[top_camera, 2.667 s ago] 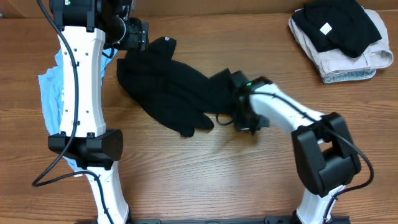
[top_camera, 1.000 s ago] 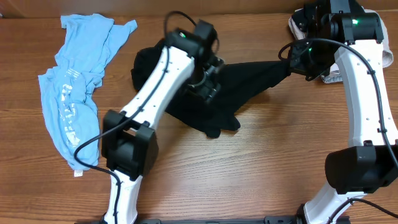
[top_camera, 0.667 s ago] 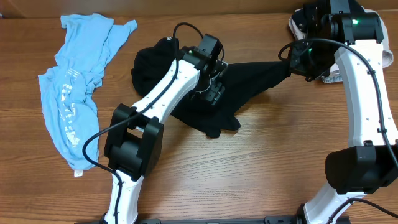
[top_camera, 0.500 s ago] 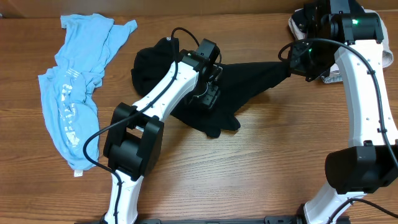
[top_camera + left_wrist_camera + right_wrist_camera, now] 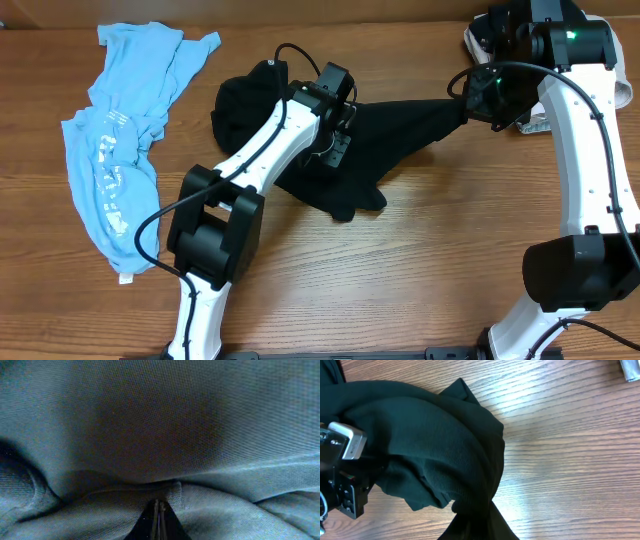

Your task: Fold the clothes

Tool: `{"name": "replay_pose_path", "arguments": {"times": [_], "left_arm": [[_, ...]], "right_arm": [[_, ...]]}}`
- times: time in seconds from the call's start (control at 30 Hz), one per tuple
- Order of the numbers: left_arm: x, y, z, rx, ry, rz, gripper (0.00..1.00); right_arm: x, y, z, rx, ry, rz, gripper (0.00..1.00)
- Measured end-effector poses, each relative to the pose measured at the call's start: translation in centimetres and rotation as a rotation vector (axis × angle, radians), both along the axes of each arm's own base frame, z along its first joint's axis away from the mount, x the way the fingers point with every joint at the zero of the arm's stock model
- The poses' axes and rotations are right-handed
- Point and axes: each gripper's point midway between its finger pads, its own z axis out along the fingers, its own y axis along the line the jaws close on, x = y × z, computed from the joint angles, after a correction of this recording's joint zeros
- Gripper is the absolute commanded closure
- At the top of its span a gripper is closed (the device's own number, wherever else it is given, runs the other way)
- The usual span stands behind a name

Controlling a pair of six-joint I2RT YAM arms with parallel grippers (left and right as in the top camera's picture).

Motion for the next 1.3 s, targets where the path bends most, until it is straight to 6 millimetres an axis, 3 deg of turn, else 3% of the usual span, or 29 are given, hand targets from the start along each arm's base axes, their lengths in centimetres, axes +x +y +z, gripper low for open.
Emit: {"name": "replay_pose_path", "arguments": {"times": [0.1,0.13,0.17,0.2,0.27,0.3,0.53,0.67,0.8,0.9,1.1,1.3], "left_arm": [[-0.1,0.1,-0.9,0.009,0.018,0.0,0.96],[-0.2,0.1,-1.3,0.014,0.025,0.0,0.83],[-0.3,0.1,-1.7,0.019,0.033,-0.003,0.56],[-0.3,0.2,-2.0,0.023,0.04,-0.001,0.42],[-0.5,0.3,-2.4,0.028,0.05,0.0,0.18],[-0.6,0.3,-2.6,0.031,0.055,0.0,0.15],[-0.5,0.4,-2.6,0.034,0.05,0.0,0.13],[-0.5,0.4,-2.6,0.034,0.051,0.001,0.19],[-2.1,0.7,-2.5,0.039,0.122,-0.01,0.27],[-3.3,0.7,-1.4,0.048,0.183,-0.043,0.26],[-2.5,-2.7,3.4,0.009,0.092,-0.21,0.19],[-6.2,-7.9,3.6,0.026,0.053,-0.486,0.07]], "right_arm": [[0.0,0.0,0.0,0.0,0.0,0.0,0.91],[0.0,0.0,0.0,0.0,0.001,0.001,0.91],[0.0,0.0,0.0,0.0,0.001,0.0,0.91],[0.0,0.0,0.0,0.0,0.001,0.0,0.91],[0.0,0.0,0.0,0.0,0.002,0.0,0.9],[0.0,0.0,0.0,0.0,0.001,0.0,0.89],[0.0,0.0,0.0,0.0,0.001,0.0,0.87],[0.0,0.0,0.0,0.0,0.001,0.0,0.86],[0.0,0.0,0.0,0.0,0.001,0.0,0.85],[0.0,0.0,0.0,-0.001,-0.001,0.001,0.84],[-0.1,0.0,0.0,0.0,0.003,0.0,0.84],[-0.3,0.0,-0.1,-0.001,0.012,0.0,0.84]]}}
